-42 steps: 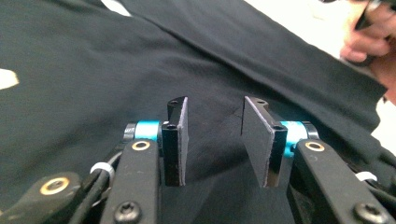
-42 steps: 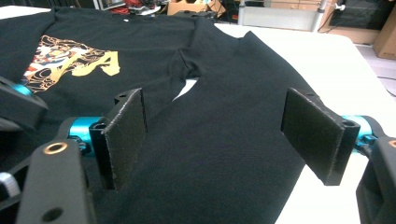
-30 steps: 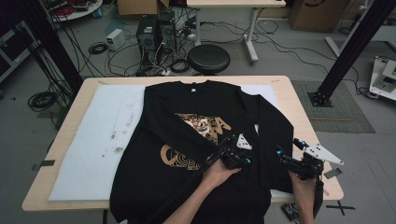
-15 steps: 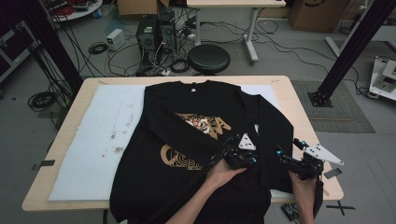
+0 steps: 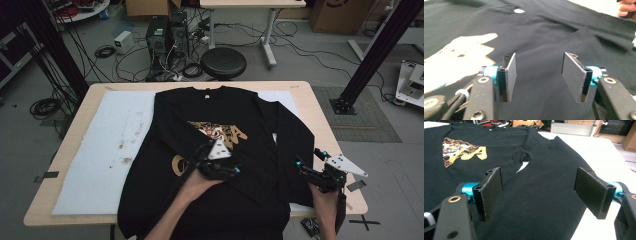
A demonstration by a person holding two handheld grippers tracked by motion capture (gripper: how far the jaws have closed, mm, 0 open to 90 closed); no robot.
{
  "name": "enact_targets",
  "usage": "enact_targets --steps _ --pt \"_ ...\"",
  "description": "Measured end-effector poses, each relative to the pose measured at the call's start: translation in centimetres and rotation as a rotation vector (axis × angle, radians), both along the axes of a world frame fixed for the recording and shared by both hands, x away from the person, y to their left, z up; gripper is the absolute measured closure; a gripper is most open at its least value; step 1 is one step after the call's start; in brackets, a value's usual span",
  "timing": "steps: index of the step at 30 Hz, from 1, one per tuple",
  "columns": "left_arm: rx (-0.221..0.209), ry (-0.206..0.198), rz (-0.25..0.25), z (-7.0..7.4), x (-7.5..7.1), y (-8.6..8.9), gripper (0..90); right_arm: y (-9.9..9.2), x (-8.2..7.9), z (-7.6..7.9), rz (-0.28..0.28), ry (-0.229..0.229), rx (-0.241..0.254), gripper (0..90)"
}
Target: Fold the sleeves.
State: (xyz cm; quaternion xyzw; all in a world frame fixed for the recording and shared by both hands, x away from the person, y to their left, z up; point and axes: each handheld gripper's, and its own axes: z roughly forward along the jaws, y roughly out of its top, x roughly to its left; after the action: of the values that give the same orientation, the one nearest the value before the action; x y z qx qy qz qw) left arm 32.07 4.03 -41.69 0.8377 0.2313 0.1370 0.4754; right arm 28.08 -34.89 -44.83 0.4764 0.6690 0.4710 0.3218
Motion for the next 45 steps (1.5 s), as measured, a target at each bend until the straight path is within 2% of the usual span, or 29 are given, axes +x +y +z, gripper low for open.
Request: enact_targets --steps 3,4,5,6,8,10,11,12,15,20,21,23,26,30,32,33,35,38,39,42,44,45 --pt "-0.005 -0.024 0.05 0.6 -0.5 3.8 45.2 0.0 0.0 0.0 -0.001 0.001 -0.004 23.2" --pt "-0.011 -0.031 0.065 0.7 -0.7 4.8 45.2 0.0 0.0 0.0 -0.002 0.001 -0.003 23.2" --pt "-0.011 -0.031 0.065 0.7 -0.7 4.8 45.1 0.0 0.0 0.0 -0.002 0.001 -0.003 23.2" --pt "-0.035 -0.044 0.121 1.0 -0.9 7.6 45.1 0.0 0.0 0.0 -0.002 0.001 -0.008 23.2" --pt "-0.077 -0.062 0.179 1.3 -1.2 10.3 44.6 0.1 0.0 0.0 -0.003 -0.003 -0.01 23.2" --pt "-0.077 -0.062 0.179 1.3 -1.2 10.3 44.5 0.1 0.0 0.0 -0.002 -0.004 -0.012 23.2" --pt "-0.097 -0.1 0.258 1.4 -1.5 13.4 44.5 0.1 0.0 0.0 -0.002 -0.004 -0.012 23.2" --pt "-0.105 -0.101 0.286 1.4 -1.5 14.5 44.6 0.1 0.0 0.0 -0.002 -0.004 -0.013 23.2" --pt "-0.113 -0.107 0.33 1.3 -1.5 17.3 44.5 0.1 0.1 0.0 0.0 -0.004 -0.014 23.2" --pt "-0.082 -0.13 0.364 0.5 -2.1 21.3 43.0 0.0 0.0 0.0 -0.002 -0.003 -0.005 23.1" --pt "-0.082 -0.13 0.364 0.5 -2.1 21.3 42.9 0.0 0.0 0.0 -0.002 -0.003 -0.005 23.1" --pt "-0.116 -0.146 0.419 -0.1 -2.7 24.1 42.7 0.0 0.0 0.0 -0.005 -0.001 -0.008 23.2" --pt "-0.131 -0.147 0.483 -0.6 -3.1 26.2 42.2 0.0 0.0 0.0 -0.004 -0.004 -0.004 23.2" --pt "-0.174 -0.156 0.554 -1.5 -3.8 28.7 42.0 -0.1 0.0 0.0 0.002 -0.011 0.001 24.2" --pt "-0.184 -0.158 0.571 -1.7 -3.9 29.2 42.0 -0.1 -0.1 0.0 0.009 -0.013 0.004 24.9" --pt "-0.199 -0.157 0.597 -2.1 -4.0 30.0 42.0 -0.1 -0.1 0.0 0.012 -0.014 0.006 25.1" --pt "-0.213 -0.153 0.614 -2.5 -4.1 30.6 42.0 -0.1 -0.3 0.1 0.017 -0.021 -0.002 28.8" --pt "-0.219 -0.152 0.624 -2.9 -4.2 31.2 42.0 0.1 -0.7 0.4 0.042 -0.009 0.004 28.7" --pt "-0.221 -0.147 0.627 -3.1 -4.2 31.4 42.0 0.2 -1.4 0.9 0.093 -0.007 -0.011 28.8" --pt "-0.252 -0.134 0.621 -3.2 -4.1 31.6 41.2 0.1 -2.0 1.2 0.121 0.01 -0.024 28.8" --pt "-0.247 -0.126 0.621 -3.2 -4.0 31.7 41.0 -0.2 -3.3 1.8 0.176 0.026 -0.037 28.8" --pt "-0.247 -0.126 0.621 -3.2 -4.0 31.7 41.0 -0.2 -3.3 1.8 0.176 0.026 -0.037 28.8"
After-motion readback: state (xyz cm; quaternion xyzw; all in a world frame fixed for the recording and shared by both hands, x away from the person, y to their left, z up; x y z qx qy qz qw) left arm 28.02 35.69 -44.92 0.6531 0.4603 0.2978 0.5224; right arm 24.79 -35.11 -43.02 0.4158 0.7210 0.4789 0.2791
